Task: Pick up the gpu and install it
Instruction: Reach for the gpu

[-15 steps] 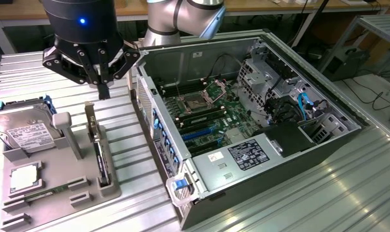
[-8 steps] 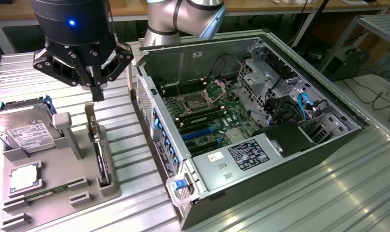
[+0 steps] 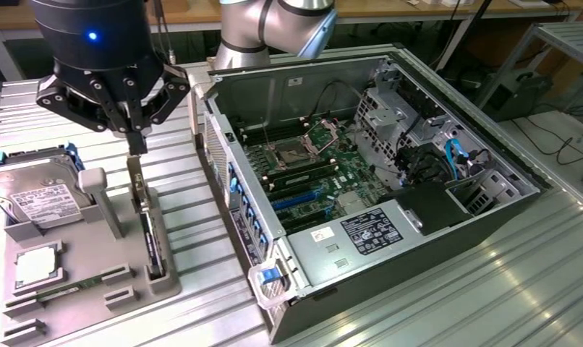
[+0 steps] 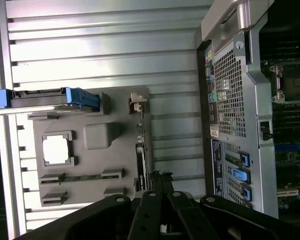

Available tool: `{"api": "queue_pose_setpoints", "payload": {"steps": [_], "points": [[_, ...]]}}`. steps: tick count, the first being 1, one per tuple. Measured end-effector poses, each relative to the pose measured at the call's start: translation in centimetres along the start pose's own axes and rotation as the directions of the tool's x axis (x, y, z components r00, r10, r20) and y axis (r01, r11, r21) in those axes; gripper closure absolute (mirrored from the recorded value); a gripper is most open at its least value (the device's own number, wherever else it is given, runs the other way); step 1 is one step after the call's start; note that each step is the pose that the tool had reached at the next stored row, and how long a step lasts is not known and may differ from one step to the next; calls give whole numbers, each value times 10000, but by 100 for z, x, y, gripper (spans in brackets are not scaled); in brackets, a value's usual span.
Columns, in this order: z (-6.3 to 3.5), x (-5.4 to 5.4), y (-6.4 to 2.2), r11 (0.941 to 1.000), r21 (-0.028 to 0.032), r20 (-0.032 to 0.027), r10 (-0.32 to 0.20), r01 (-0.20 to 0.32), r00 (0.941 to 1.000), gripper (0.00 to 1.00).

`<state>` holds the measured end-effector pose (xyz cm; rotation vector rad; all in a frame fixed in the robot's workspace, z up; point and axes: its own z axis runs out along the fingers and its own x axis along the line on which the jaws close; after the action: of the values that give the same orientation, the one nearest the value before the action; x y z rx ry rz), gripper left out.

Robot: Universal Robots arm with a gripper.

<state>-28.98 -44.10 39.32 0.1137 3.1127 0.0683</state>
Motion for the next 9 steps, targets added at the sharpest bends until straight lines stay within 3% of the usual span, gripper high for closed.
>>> {"api": "queue_pose_setpoints", "payload": {"steps": [9], "points": [[-4, 98, -31, 10000, 0, 1, 0, 0, 10000, 89]]}}
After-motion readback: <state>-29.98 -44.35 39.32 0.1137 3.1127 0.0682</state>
